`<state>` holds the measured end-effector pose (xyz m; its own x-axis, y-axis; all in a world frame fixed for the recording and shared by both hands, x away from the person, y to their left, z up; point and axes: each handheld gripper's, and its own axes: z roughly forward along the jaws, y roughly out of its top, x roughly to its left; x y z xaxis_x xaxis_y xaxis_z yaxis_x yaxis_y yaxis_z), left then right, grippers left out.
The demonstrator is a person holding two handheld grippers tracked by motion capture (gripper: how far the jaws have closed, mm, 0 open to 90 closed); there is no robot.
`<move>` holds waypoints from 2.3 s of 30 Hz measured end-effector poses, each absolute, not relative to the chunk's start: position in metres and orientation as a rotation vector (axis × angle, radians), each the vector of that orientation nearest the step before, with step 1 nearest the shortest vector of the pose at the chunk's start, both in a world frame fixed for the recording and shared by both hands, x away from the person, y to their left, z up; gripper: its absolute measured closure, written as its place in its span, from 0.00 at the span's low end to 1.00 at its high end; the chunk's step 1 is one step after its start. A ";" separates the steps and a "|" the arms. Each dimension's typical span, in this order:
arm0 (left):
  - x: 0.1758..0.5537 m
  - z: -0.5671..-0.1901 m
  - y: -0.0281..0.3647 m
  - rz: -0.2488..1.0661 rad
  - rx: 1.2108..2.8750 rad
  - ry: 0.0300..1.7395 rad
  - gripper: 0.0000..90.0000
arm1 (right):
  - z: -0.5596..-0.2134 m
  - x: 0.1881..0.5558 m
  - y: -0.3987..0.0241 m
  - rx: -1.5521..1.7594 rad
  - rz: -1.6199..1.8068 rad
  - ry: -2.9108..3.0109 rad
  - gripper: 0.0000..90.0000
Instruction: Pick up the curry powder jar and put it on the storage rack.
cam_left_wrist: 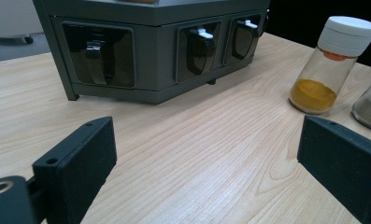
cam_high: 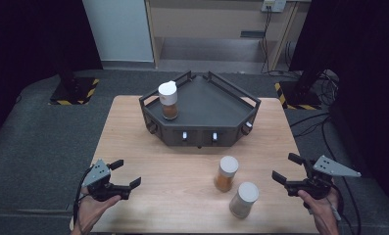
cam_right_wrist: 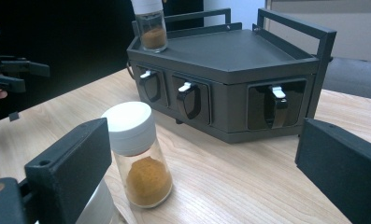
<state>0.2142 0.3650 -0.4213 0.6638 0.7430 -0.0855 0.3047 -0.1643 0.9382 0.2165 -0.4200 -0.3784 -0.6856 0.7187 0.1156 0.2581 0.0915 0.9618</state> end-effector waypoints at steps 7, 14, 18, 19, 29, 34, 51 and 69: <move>0.214 -0.421 0.364 0.481 1.752 0.840 0.04 | -0.379 0.219 -0.417 0.959 1.625 1.998 0.05; 0.216 -0.422 0.363 0.469 1.744 0.834 0.04 | -0.375 0.219 -0.413 0.951 1.635 2.003 0.05; 0.217 -0.422 0.362 0.463 1.750 0.831 0.04 | -0.371 0.221 -0.411 0.946 1.634 2.009 0.05; 0.217 -0.422 0.362 0.463 1.747 0.830 0.04 | -0.370 0.221 -0.411 0.941 1.634 2.009 0.05; 0.218 -0.422 0.362 0.465 1.748 0.826 0.04 | -0.366 0.224 -0.406 0.921 1.634 2.018 0.04; 0.217 -0.421 0.362 0.468 1.752 0.824 0.04 | -0.367 0.226 -0.407 0.913 1.642 2.016 0.04; 0.217 -0.421 0.361 0.466 1.762 0.831 0.04 | -0.350 0.248 -0.402 0.843 1.669 2.104 0.04; 0.217 -0.421 0.361 0.463 1.766 0.833 0.04 | -0.330 0.274 -0.382 0.749 1.650 2.213 0.04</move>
<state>0.2174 0.3607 -0.4205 0.6792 0.7288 -0.0872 0.3100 -0.1772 0.9341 0.2739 -0.3821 -0.3300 -0.8262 0.5575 0.0817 0.2374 0.2128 0.9478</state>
